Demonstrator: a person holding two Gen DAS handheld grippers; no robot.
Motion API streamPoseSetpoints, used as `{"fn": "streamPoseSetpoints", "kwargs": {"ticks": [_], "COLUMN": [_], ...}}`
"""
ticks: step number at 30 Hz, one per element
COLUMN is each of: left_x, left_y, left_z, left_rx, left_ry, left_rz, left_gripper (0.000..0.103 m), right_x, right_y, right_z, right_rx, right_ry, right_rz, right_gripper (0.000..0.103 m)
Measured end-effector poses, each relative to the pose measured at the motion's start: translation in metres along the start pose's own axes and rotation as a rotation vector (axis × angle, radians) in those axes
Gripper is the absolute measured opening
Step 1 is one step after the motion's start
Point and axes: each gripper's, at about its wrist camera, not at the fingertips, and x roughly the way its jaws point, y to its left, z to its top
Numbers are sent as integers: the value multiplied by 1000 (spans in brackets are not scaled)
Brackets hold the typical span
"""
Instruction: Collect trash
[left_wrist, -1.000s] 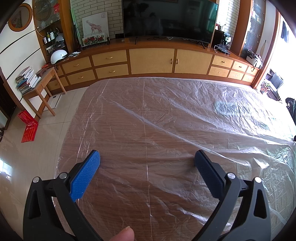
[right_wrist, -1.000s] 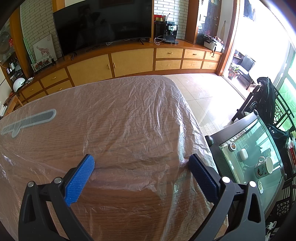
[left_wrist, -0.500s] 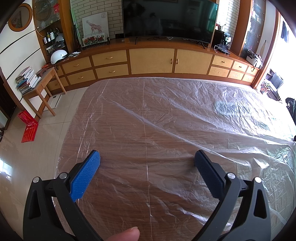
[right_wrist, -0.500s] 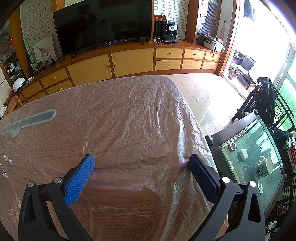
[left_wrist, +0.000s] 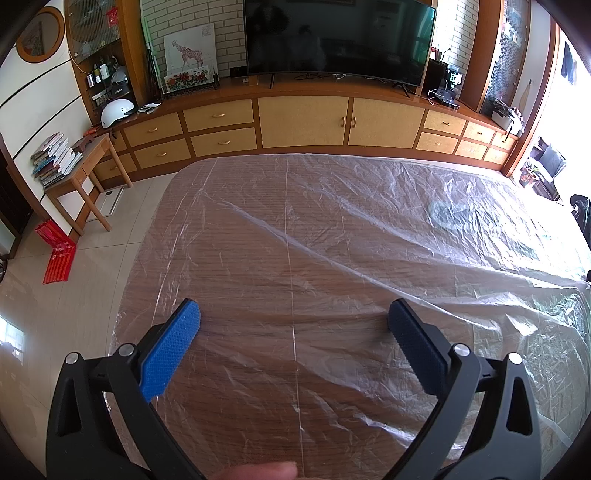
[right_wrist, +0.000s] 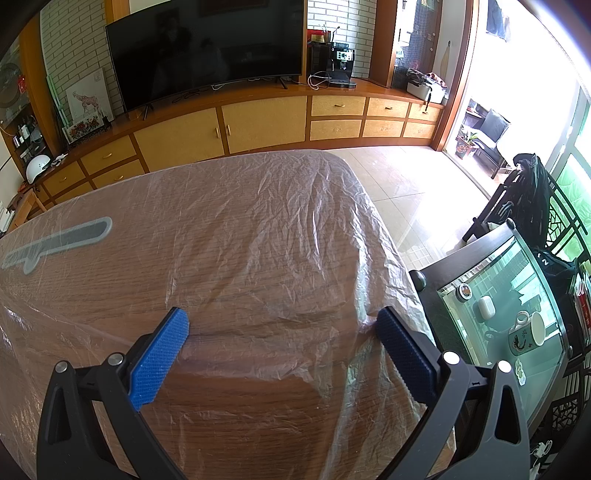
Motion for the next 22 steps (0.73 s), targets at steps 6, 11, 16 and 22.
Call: {"fn": "streamPoseSetpoints", "kwargs": {"ticks": [6, 11, 16, 22], "left_x": [0, 0, 0, 0], "left_y": [0, 1, 2, 1], "left_z": [0, -1, -1, -1], "left_rx": [0, 1, 1, 1], "left_ry": [0, 0, 0, 0], "left_rz": [1, 2, 2, 1], "left_gripper": [102, 102, 102, 102], "right_x": [0, 0, 0, 0], "right_y": [0, 0, 0, 0], "right_z": [0, 0, 0, 0], "right_rx": [0, 0, 0, 0], "right_ry": [0, 0, 0, 0], "right_rz": [0, 0, 0, 0], "right_gripper": [99, 99, 99, 99]}}
